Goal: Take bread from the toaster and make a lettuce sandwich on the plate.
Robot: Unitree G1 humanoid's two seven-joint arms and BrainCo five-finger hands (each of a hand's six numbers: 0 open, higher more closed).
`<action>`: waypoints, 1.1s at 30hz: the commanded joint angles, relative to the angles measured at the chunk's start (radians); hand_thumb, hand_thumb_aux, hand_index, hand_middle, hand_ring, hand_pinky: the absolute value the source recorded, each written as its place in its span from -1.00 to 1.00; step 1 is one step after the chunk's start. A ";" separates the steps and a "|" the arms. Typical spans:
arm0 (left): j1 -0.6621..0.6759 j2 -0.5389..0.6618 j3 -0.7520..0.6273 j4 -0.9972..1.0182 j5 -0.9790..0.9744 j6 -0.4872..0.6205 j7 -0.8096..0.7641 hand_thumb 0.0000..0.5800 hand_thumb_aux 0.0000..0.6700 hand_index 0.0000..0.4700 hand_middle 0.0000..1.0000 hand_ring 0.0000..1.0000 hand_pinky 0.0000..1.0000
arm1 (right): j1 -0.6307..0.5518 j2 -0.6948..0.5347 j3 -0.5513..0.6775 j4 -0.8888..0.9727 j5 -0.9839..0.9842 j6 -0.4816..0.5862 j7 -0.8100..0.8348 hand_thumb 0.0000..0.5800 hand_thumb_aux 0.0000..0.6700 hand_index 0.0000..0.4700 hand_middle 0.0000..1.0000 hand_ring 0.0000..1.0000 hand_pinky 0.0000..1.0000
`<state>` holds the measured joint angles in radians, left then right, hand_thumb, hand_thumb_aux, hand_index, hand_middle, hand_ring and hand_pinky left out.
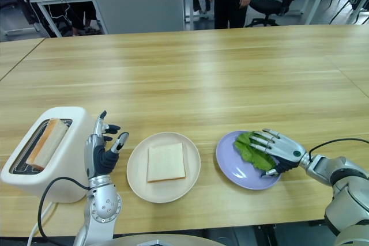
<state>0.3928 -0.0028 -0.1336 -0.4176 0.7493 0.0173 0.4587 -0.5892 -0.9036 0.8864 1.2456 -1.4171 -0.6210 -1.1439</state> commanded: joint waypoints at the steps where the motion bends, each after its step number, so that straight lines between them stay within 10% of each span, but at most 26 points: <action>1: 0.007 -0.002 -0.002 0.030 -0.003 0.005 0.002 -1.00 -1.00 -1.00 -0.12 -0.12 -0.12 | -0.011 0.011 0.027 0.014 0.019 0.002 0.003 0.69 0.22 0.19 -1.00 -1.00 -1.00; 3: 0.006 -0.004 -0.002 0.035 -0.006 0.002 0.002 -1.00 -1.00 -1.00 -0.13 -0.13 -0.13 | -0.012 0.011 0.034 0.010 0.028 -0.002 -0.004 1.00 1.00 0.96 -1.00 -1.00 -1.00; 33: 0.008 -0.009 0.002 -0.177 0.087 0.052 -0.069 -1.00 -1.00 -1.00 -0.16 -0.16 -0.16 | -0.011 -0.133 -0.192 -0.369 0.311 -0.163 0.094 1.00 1.00 0.96 -1.00 -1.00 -1.00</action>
<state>0.4025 -0.0124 -0.1353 -0.5585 0.8027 0.0431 0.4144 -0.6131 -1.0263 0.7255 0.9216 -1.1356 -0.7723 -1.0911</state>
